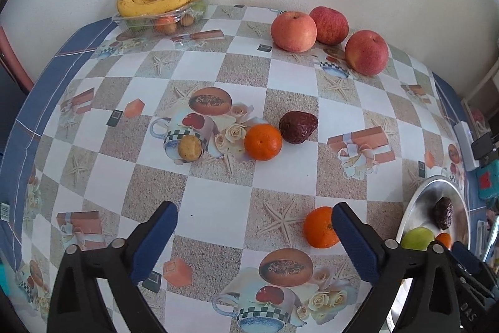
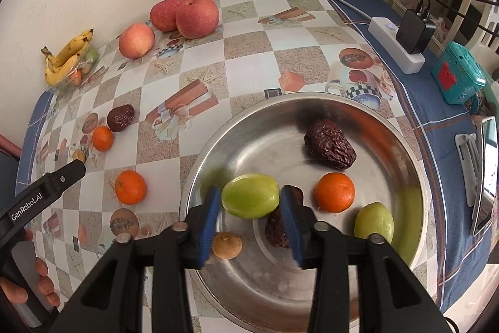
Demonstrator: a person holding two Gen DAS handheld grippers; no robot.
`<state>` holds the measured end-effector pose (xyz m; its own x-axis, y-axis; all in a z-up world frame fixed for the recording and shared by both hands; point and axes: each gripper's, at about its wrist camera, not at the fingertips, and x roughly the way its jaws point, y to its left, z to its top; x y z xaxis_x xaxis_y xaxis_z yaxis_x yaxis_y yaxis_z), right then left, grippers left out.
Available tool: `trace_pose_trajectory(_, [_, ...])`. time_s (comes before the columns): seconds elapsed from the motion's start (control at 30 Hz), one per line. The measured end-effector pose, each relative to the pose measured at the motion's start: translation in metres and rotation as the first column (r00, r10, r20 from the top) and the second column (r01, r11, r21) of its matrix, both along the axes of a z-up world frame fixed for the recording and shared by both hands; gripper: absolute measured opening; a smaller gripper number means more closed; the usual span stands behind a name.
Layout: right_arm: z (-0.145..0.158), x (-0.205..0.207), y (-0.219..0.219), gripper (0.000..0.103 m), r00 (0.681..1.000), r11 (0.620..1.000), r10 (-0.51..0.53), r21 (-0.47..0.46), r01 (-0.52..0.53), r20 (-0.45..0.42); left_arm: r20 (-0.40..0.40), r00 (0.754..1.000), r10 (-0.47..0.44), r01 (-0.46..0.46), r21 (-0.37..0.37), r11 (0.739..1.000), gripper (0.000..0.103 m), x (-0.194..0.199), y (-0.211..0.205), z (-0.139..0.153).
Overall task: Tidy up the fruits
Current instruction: 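Lift both tools out of the bowl toward the remaining fruit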
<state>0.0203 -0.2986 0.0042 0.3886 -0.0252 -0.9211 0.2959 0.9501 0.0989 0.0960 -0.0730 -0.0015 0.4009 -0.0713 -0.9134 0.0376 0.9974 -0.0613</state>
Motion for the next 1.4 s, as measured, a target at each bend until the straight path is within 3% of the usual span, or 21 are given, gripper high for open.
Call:
trace_pose_trajectory(0.07, [-0.001, 0.001, 0.001, 0.079, 1.0, 1.0, 0.004, -0.014, -0.004, 0.0, -0.005, 1.0, -0.002, 0.002, 0.022, 1.0, 0.103, 0.0, -0.001, -0.002])
trace_pose_trajectory(0.2, [-0.004, 0.001, 0.002, 0.081, 1.0, 0.999, 0.015, -0.036, -0.015, -0.004, -0.005, 1.0, 0.004, -0.003, 0.094, 0.996, 0.103, 0.0, -0.002, -0.008])
trace_pose_trajectory(0.3, [-0.006, 0.001, 0.003, 0.091, 1.0, 0.998, 0.02, -0.052, -0.02, -0.002, 0.0, 1.0, 0.011, -0.011, 0.137, 0.991, 0.103, 0.001, -0.001, -0.011])
trace_pose_trajectory(0.67, [0.003, 0.0, 0.004, 0.091, 0.994, 1.0, 0.002, -0.025, 0.0, 0.108, 0.065, 0.998, 0.026, -0.035, 0.129, 0.991, 0.103, 0.004, 0.012, -0.001])
trace_pose_trajectory(0.9, [-0.003, 0.005, 0.013, 0.091, 0.995, 0.999, 0.033, 0.003, -0.033, 0.095, 0.107, 0.994, 0.036, -0.043, 0.062, 0.997, 0.103, 0.01, 0.036, 0.006])
trace_pose_trajectory(1.17, [0.005, 0.015, 0.038, 0.091, 0.985, 0.994, 0.091, 0.045, -0.099, 0.148, 0.093, 0.99, 0.11, -0.097, -0.127, 0.987, 0.103, 0.023, 0.079, 0.014])
trace_pose_trajectory(1.4, [0.005, 0.027, 0.066, 0.091, 0.975, 0.984, 0.168, 0.04, -0.176, 0.146, 0.115, 0.984, 0.133, -0.118, -0.128, 0.985, 0.103, 0.037, 0.1, 0.016])
